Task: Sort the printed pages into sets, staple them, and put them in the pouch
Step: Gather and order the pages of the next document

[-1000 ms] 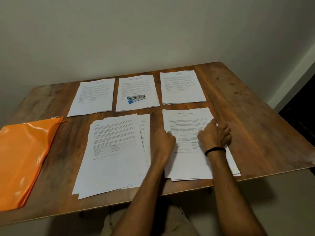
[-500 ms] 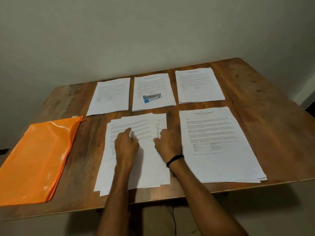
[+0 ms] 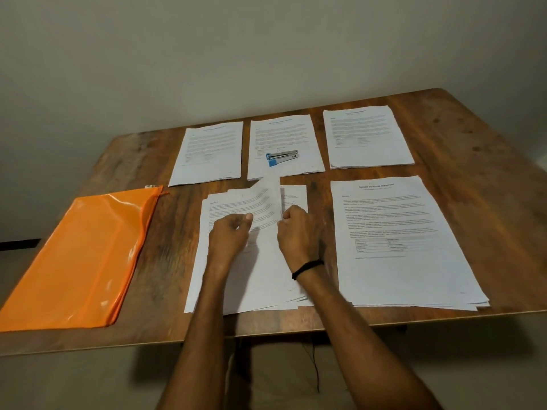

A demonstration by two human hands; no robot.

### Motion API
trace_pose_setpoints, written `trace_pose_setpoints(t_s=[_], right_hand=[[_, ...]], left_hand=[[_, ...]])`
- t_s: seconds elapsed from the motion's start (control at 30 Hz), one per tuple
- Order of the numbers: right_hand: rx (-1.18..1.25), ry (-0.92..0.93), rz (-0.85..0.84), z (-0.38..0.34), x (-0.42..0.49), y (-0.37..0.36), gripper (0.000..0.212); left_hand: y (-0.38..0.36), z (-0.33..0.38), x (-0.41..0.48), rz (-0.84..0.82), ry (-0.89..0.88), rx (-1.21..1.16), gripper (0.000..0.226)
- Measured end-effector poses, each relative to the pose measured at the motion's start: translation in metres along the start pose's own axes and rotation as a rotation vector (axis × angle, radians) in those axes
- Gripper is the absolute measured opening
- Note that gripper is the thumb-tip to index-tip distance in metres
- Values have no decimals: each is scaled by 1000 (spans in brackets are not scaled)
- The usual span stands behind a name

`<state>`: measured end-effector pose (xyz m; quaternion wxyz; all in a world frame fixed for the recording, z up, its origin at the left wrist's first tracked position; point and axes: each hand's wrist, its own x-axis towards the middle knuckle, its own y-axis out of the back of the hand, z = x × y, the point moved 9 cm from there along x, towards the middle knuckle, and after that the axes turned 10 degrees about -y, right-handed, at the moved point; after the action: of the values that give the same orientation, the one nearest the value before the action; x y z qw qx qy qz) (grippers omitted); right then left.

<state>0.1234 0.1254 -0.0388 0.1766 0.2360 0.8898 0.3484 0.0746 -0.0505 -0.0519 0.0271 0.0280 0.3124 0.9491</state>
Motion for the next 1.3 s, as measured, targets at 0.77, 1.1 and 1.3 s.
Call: trace_pose_setpoints(t_s=[0.77, 1.1, 1.3], right_hand=[[-253, 2, 24, 3, -6, -10, 46], [-45, 1, 40, 1, -4, -14, 41], [6, -20, -12, 11, 11, -24, 31]], left_hand=[[24, -52, -3, 135, 369, -377, 44], [26, -40, -8, 153, 306, -337, 27], [15, -19, -14, 114, 226, -370, 25]])
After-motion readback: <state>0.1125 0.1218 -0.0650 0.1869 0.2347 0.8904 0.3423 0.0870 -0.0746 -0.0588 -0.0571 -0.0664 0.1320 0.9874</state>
